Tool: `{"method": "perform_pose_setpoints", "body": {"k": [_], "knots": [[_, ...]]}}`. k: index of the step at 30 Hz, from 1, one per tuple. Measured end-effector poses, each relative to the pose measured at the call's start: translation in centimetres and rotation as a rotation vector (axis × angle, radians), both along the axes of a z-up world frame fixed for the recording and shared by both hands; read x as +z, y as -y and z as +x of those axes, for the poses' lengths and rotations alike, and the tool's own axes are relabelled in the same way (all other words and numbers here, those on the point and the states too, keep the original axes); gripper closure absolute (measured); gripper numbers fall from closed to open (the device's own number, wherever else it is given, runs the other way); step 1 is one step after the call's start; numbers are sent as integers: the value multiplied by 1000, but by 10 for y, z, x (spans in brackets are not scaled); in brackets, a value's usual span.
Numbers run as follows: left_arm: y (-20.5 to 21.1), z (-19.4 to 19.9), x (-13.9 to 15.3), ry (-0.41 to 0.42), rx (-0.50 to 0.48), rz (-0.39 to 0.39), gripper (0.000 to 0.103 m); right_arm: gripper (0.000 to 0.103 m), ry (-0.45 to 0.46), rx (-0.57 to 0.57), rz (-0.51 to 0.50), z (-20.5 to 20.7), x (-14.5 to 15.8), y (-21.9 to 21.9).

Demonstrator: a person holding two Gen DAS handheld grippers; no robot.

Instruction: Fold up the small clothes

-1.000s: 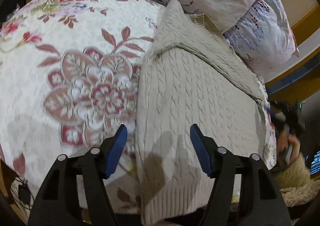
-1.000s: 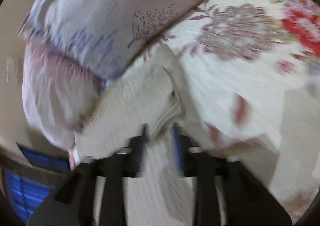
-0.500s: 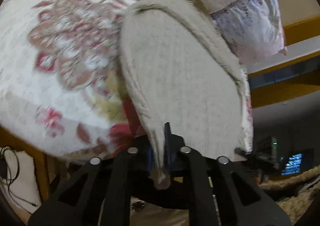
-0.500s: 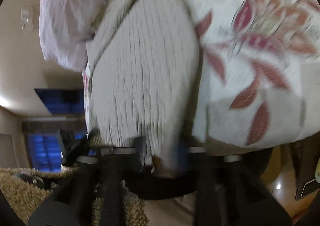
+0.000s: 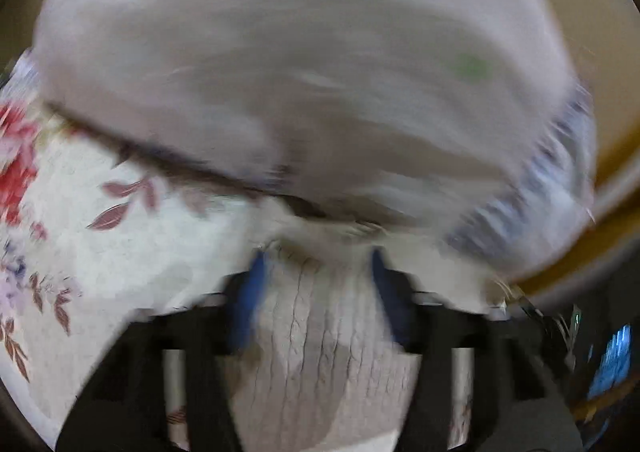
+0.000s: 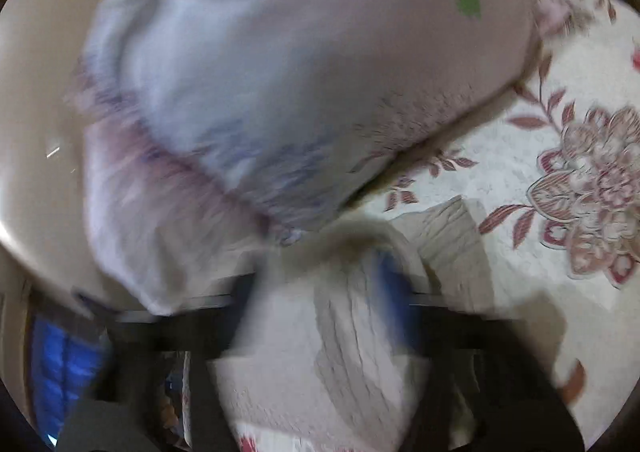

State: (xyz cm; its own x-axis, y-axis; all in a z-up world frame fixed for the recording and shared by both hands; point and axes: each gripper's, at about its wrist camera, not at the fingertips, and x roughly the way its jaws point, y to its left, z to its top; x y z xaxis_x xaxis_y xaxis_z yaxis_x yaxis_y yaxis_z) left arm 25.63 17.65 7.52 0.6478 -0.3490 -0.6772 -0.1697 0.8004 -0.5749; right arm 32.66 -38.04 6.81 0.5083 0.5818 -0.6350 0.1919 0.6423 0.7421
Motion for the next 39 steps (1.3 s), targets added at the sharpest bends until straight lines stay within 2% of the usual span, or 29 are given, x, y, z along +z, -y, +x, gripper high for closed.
{"method": "perform_pose_setpoints", "body": {"k": [1,2,4,7,10,11,12,13,15,18,20,22,23,24,25,26,27,29,30,31,32,33,34,36,39], "knots": [[-7,-1,-5,-9,16,-8,36,21,4,4,30,-5,-2,0],[-11,-4,-9,-9,17,-13,35,15,13,18,19,-16,-1,0],[-14,-8,-23,-43,-5,-3,35,11,10,42,-54,-30,-4,3],[-8,-2,-48,-129,-50,-54,37,11,-55,24,2,-47,-17,15],[5,6,-67,-174,-78,-92,48,11,-60,0,48,-49,-20,20],[8,5,-66,-152,-65,-78,50,11,-57,7,47,-50,-19,21],[12,9,-68,-162,-72,-106,71,11,-56,14,46,-48,-17,19],[13,11,-70,-179,-63,-132,82,11,-58,30,44,-50,-17,20],[17,8,-63,-179,-18,-199,87,11,-60,55,46,-54,-14,25],[38,3,-35,-110,-40,-317,89,11,-50,69,22,-61,-3,30],[73,3,-9,-50,-93,-378,89,11,-38,67,-16,-66,5,38],[132,11,11,6,-184,-474,89,11,-24,52,-35,-70,12,52],[153,17,12,15,-210,-525,89,11,-20,41,-41,-71,15,59],[190,28,9,13,-252,-621,88,11,-21,30,-47,-71,18,66],[217,36,4,3,-282,-677,87,11,-29,17,-60,-70,20,74],[253,50,-7,-19,-333,-757,82,11,-35,8,-70,-69,21,80],[268,56,-14,-45,-355,-803,76,11,-41,5,-80,-67,23,85],[285,61,-30,-96,-344,-937,74,11,-51,9,-87,-65,28,95],[280,58,-31,-82,-318,-945,62,11,-50,15,-84,-65,30,97],[269,56,-26,-50,-297,-872,53,11,-44,33,-83,-65,33,98],[256,51,-20,-27,-274,-789,38,11,-44,47,-78,-64,33,98],[241,47,-14,-8,-232,-637,31,11,-45,68,-61,-62,33,94],[230,44,-12,-4,-208,-512,31,12,-49,88,-46,-60,32,90],[216,41,-15,-40,-189,-378,30,12,-65,122,-47,-54,28,79],[208,37,-27,-111,-185,-274,27,12,-116,174,-82,-38,15,59]]}}
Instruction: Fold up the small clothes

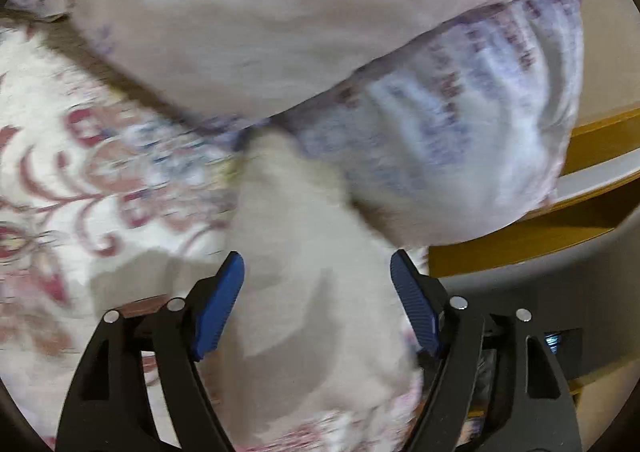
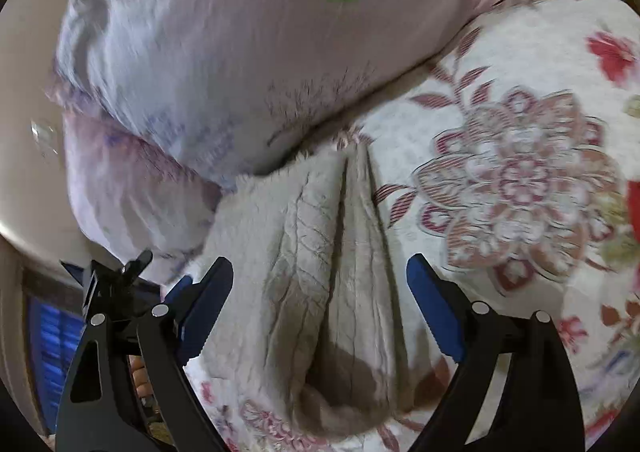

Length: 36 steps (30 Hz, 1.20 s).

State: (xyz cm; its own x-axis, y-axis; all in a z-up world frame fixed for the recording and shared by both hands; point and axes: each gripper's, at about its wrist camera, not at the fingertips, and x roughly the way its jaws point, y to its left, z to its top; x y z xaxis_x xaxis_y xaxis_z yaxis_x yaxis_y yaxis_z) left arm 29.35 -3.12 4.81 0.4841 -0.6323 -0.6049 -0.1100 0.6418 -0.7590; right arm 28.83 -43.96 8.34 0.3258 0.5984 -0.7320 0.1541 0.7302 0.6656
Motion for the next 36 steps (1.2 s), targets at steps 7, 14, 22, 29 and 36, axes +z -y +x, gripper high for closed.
{"method": "perform_pose_setpoints", "body": {"k": [7,14,22,29,36], "knots": [[1,-22,-22,-13,-88,134,25,16,45,-39,-58,9,4,-11],[41,-4,-28,-7,-129,183,25,91,24,-4,-196,20,-5,-27],[66,1,-44,-26,-153,160,25,1,-53,-46,23,-3,-15,1],[68,-4,-52,9,-151,135,60,67,-51,18,49,-24,-25,-26],[-1,-45,-5,180,-154,304,59,71,17,162,37,-43,-7,-99]]}}
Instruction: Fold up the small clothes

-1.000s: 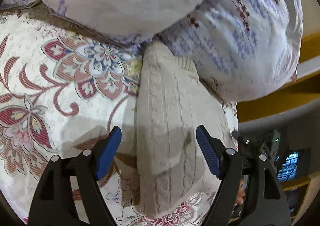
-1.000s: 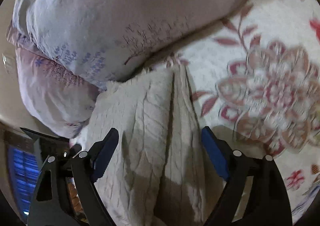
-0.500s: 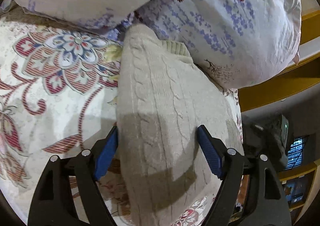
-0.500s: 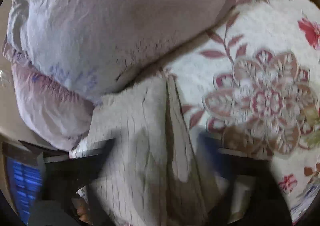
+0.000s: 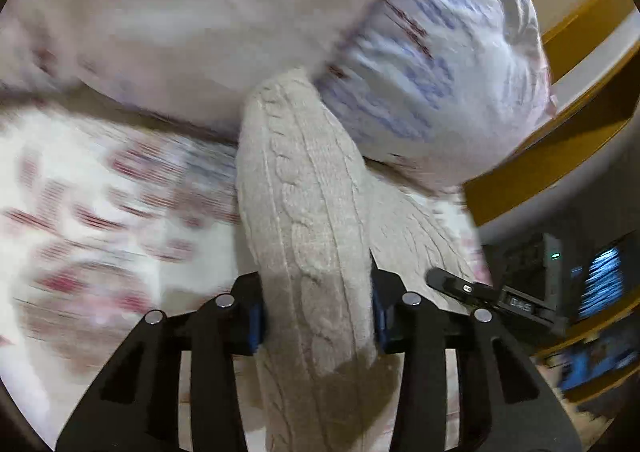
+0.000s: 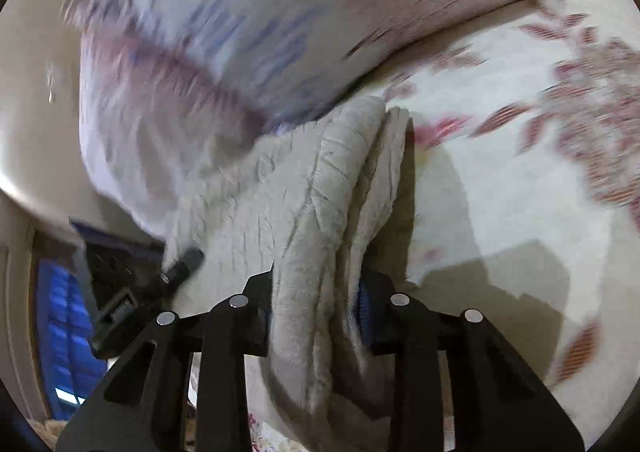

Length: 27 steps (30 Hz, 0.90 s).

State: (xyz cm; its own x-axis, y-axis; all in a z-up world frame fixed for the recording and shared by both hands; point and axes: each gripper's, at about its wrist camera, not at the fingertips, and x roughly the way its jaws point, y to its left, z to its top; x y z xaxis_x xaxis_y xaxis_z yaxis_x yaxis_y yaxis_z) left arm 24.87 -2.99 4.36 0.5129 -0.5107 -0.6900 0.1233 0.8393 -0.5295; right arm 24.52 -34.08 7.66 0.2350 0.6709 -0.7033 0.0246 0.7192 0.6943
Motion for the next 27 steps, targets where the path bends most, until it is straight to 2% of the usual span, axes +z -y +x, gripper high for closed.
{"method": "perform_pose_setpoints", "body": {"k": [1,2,3,4,5,6,7,8,10,12,14,15,17,18,19,20,21,25,27], "knots": [[-3,1,-3,-7,11,77,56,68,-27,24,-74,-1,-7,-13],[-6,3,-8,-27,14,167,53,51,-35,17,-133,-4,-9,-19],[-6,5,-14,-52,8,233,51,42,-18,-8,-186,-8,-4,-19],[-8,-1,-14,-32,11,251,50,37,53,-49,-231,-18,14,-17],[-11,-13,-6,21,24,271,48,37,103,-61,-239,-25,26,-17],[-11,-23,1,61,35,302,39,36,205,-70,-232,-40,49,-17],[-11,-36,7,100,48,344,27,30,257,-61,-214,-51,61,-19],[-11,-44,10,126,57,369,24,21,304,-28,-190,-64,71,-26],[-13,-65,17,165,55,378,20,18,316,81,-186,-77,71,-53],[-11,-78,12,157,45,368,16,18,270,137,-238,-79,55,-73],[-13,-93,2,141,40,347,10,17,199,125,-356,-74,31,-78],[-14,-100,1,130,45,354,4,17,209,98,-378,-75,32,-73],[-16,-119,-7,113,66,402,2,17,206,63,-363,-82,42,-68],[-14,-125,-11,110,60,410,2,17,229,53,-371,-91,50,-64],[-13,-130,-14,105,56,413,2,13,273,48,-421,-102,59,-67],[-14,-136,-16,99,56,416,2,4,302,40,-456,-109,63,-72],[-12,-139,-20,89,56,427,2,1,329,27,-497,-127,65,-71],[-3,-143,-37,52,56,492,2,1,267,52,-591,-136,34,-90],[1,-144,-44,32,52,510,2,1,214,52,-597,-141,21,-95]]}}
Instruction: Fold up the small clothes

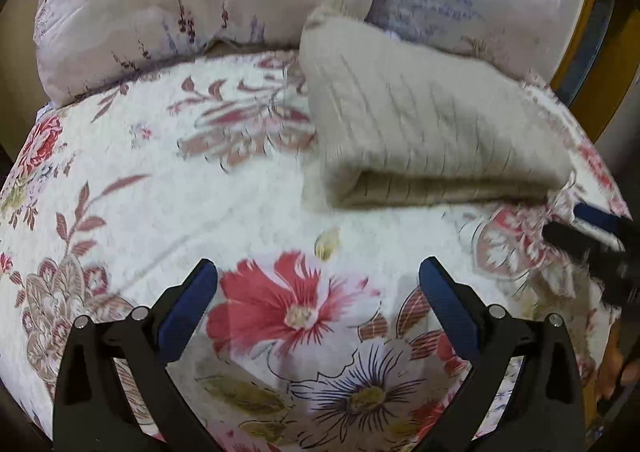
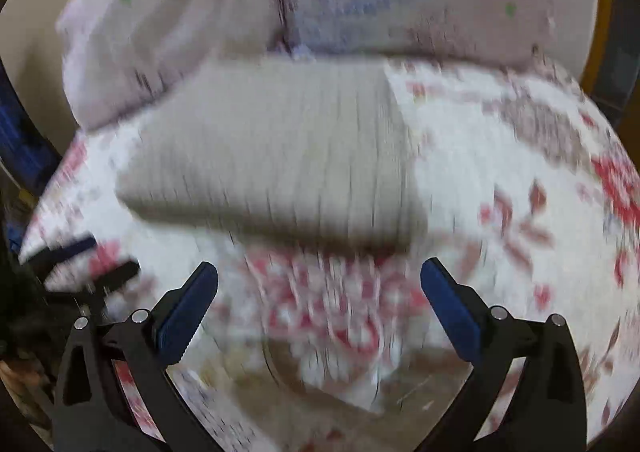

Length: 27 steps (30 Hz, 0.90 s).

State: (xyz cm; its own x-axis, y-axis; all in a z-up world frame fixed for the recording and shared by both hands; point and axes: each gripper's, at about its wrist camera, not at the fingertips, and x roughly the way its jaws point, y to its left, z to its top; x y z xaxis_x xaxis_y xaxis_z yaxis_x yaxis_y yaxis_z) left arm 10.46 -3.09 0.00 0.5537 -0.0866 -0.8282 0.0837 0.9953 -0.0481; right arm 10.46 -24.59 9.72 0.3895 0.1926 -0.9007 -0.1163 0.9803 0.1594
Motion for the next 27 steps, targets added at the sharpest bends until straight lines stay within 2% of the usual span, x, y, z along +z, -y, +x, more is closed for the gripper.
{"method": "perform_pose_setpoints", "body": {"k": [2,5,10,15,27], "knots": [[3,0,-6,-12,7,23,2,1,-28,-22,-8,-3,-9,-5],[9,-6,-10,29,8,70,2,1,-21,-4,-48,-10,-10,-10],[6,-8,-10,47,16,59,2,1,13,30,-139,-17,-13,-20],[6,-8,-10,50,16,59,2,1,57,5,-136,-23,-15,-20],[6,-7,-10,49,17,59,2,1,58,8,-135,-23,-15,-19]]}}
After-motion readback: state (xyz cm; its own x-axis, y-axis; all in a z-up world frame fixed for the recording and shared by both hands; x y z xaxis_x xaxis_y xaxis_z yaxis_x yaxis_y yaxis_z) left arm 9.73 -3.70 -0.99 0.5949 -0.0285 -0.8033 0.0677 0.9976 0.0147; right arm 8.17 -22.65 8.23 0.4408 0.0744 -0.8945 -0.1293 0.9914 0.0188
